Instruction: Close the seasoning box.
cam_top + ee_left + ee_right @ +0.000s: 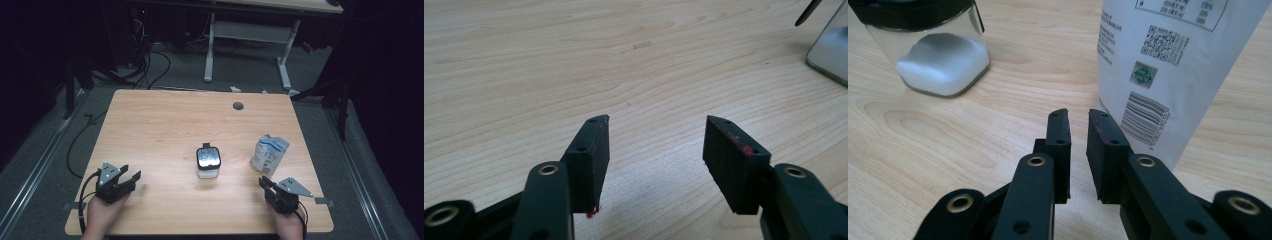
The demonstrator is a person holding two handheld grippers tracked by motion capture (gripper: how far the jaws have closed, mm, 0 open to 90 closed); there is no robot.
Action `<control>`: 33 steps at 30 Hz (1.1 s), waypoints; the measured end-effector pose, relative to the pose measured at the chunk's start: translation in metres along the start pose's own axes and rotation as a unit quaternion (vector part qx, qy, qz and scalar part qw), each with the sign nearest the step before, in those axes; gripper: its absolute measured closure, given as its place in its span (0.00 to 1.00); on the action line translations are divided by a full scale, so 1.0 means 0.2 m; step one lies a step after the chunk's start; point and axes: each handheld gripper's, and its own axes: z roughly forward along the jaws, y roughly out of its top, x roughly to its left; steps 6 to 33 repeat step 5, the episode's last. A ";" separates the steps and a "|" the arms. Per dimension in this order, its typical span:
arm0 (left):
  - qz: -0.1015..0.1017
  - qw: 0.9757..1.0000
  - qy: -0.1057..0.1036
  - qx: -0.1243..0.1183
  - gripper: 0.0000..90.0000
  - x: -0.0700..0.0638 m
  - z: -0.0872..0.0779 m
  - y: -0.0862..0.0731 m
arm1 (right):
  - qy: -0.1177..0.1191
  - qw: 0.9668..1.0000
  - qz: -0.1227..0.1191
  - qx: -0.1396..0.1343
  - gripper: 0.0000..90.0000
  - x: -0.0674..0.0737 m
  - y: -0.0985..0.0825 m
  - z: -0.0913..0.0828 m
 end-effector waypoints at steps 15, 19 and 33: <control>0.000 1.000 0.000 0.001 0.49 0.01 0.00 0.00 | -0.001 1.000 -0.004 0.003 0.88 0.00 0.00 0.01; 0.000 1.000 0.000 0.001 0.49 0.01 0.00 0.00 | -0.001 1.000 -0.004 0.003 0.88 0.00 0.00 0.01; 0.000 1.000 0.000 0.001 0.49 0.01 0.00 0.00 | -0.001 1.000 -0.004 0.003 0.88 0.00 0.00 0.01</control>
